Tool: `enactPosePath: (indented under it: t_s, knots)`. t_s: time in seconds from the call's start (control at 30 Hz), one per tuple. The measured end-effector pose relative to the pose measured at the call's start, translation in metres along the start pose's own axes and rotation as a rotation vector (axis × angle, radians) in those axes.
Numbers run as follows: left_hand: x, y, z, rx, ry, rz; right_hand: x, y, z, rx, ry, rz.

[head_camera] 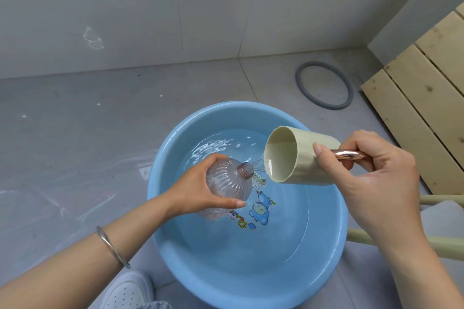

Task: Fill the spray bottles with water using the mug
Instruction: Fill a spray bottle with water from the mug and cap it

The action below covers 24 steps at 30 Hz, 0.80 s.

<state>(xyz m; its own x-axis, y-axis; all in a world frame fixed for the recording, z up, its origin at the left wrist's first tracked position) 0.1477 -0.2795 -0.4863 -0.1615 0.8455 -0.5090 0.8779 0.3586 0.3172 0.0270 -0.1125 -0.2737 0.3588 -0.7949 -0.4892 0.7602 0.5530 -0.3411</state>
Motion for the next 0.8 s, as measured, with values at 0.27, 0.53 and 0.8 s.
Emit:
enactPosePath:
  t_s: [0.27, 0.53, 0.8]
  knots:
    - [0.002, 0.000, 0.003, -0.008, -0.011, 0.010, 0.004, 0.000, 0.011, -0.073, 0.074, 0.007]
    - [0.003, 0.001, 0.000, -0.013, 0.002, 0.013, 0.011, 0.003, 0.026, -0.225, 0.218, 0.034]
    - [0.004, -0.001, 0.002, -0.007, -0.007, 0.013, 0.020, 0.005, 0.038, -0.335, 0.255, 0.062]
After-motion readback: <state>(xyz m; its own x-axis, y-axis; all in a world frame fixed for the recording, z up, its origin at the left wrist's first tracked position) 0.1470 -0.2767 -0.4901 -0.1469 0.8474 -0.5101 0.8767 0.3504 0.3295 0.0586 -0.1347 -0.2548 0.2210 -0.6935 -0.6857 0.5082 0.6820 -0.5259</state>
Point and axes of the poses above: each hand's wrist, its own y-axis away from the middle knuckle, its own x-axis out of the palm, z = x × y, the point moved 10 cm from there along -y, towards the middle knuckle, and after that the axes turned 11 degrees about -y, right-handed, at the moved point
